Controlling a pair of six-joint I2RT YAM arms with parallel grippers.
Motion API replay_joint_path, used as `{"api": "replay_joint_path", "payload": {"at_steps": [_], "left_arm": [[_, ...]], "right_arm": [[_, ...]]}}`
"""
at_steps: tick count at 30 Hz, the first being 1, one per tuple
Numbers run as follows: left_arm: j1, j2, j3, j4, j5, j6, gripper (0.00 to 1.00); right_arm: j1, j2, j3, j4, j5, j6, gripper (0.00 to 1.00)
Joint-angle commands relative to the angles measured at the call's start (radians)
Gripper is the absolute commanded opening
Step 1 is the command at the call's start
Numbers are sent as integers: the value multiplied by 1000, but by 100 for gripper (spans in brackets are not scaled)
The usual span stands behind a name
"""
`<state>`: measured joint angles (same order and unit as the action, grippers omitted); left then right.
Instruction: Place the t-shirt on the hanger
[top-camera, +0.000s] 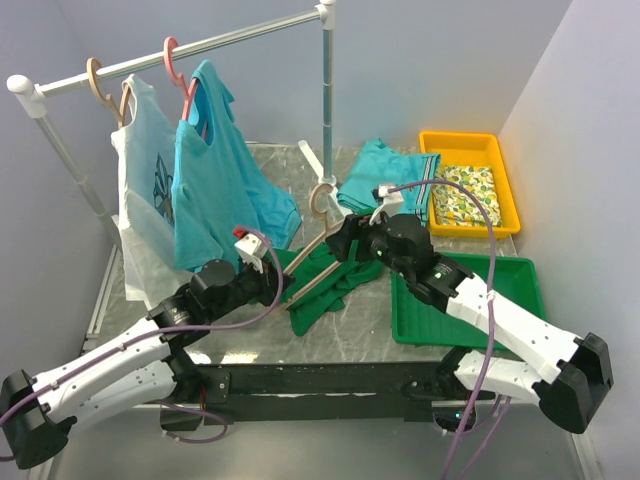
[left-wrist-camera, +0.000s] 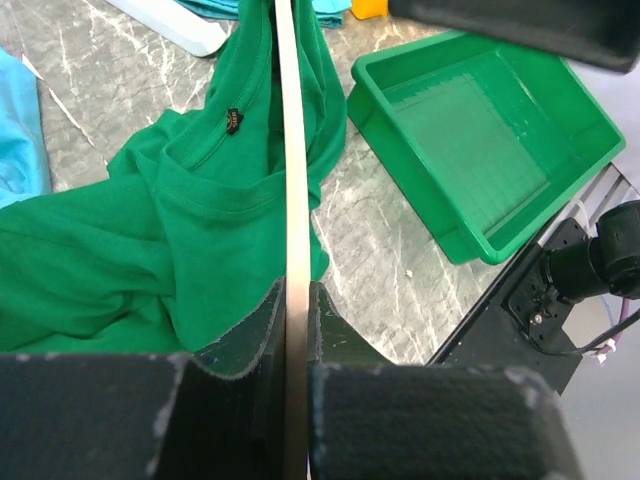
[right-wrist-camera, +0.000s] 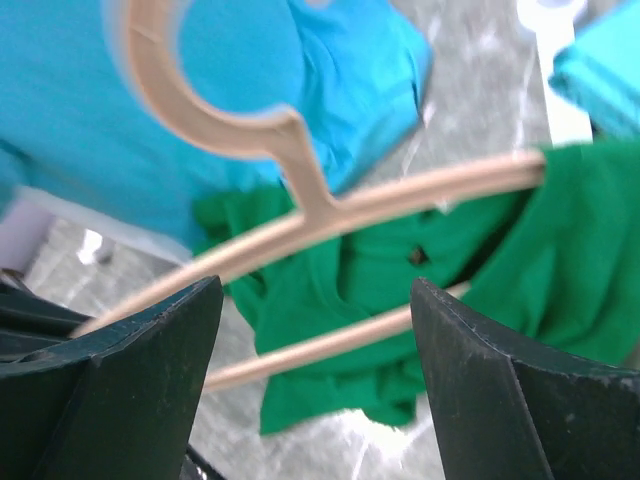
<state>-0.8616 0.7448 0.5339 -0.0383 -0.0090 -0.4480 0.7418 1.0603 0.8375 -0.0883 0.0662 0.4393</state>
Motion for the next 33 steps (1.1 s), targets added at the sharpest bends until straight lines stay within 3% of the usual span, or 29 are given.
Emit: {"api": "replay_joint_path", "payload": {"at_steps": [1, 12, 24, 25, 28, 29, 30, 31, 32, 33], "left_arm": [[-5, 28, 77, 78, 0, 17, 3], [-10, 152, 173, 13, 84, 81, 2], [-50, 245, 258, -49, 87, 130, 2], [-50, 246, 261, -52, 83, 131, 2], [-51, 242, 262, -63, 64, 124, 7], [-51, 234, 261, -64, 32, 121, 14], [-53, 232, 262, -69, 17, 106, 18], [-51, 231, 265, -77, 12, 98, 22], [-51, 226, 270, -83, -47, 86, 33], [-51, 225, 273, -101, -78, 45, 37]], "right_arm": [[1, 18, 20, 120, 1, -50, 84], [1, 136, 78, 154, 112, -111, 82], [2, 201, 55, 223, 218, -123, 70], [1, 202, 55, 228, 213, -125, 68], [2, 224, 58, 236, 201, -122, 47], [2, 227, 55, 239, 204, -117, 27], [4, 227, 51, 245, 210, -117, 18], [4, 224, 34, 254, 219, -119, 9], [4, 222, 23, 272, 225, -125, 0], [2, 216, 15, 281, 228, -128, 0]]}}
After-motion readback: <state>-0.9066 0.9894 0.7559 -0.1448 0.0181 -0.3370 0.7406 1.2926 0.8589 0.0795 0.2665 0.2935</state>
